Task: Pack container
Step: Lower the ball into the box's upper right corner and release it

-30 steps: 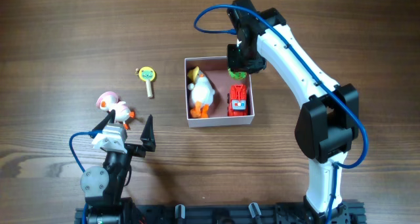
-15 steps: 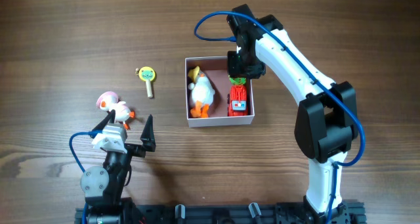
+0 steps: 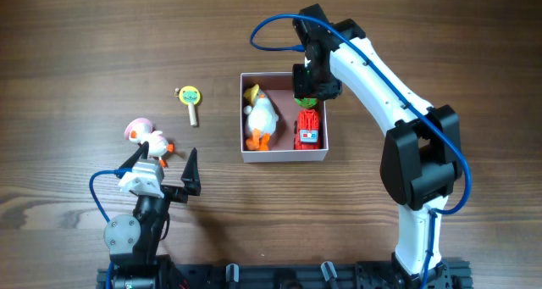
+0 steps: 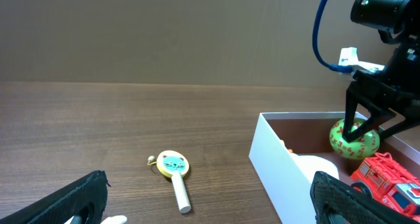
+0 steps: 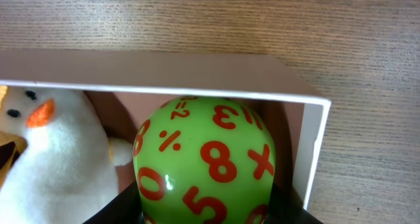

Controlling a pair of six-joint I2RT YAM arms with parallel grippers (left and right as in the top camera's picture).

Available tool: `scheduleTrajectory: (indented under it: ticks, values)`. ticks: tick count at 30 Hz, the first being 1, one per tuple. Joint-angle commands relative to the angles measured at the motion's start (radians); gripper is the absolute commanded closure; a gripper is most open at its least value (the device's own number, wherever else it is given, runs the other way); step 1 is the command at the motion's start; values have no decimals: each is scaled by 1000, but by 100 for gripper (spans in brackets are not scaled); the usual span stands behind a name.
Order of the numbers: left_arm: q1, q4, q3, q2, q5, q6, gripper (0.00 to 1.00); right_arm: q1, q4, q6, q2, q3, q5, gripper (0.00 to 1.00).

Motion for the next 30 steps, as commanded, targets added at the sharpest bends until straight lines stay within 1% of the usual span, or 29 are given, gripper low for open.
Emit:
scheduleTrajectory:
  ticks: [1,12,19,24,30]
  values:
    - [-5,-5,-4,-7,-3,-6,0,0,11,-13,16,1,-8,53]
    - [-5,-5,-4,-7,-3,-6,0,0,16,-23,15,13,23,52]
    - [-5,-5,-4,-7,-3,-6,0,0,10,-37,15,13,30,44]
    - [-5,-5,-4,-7,-3,-6,0,0,7,-39,15,27,35,42]
    - [-5,-5,-4,-7,-3,-6,0,0,-20,-40,15,111,64,41]
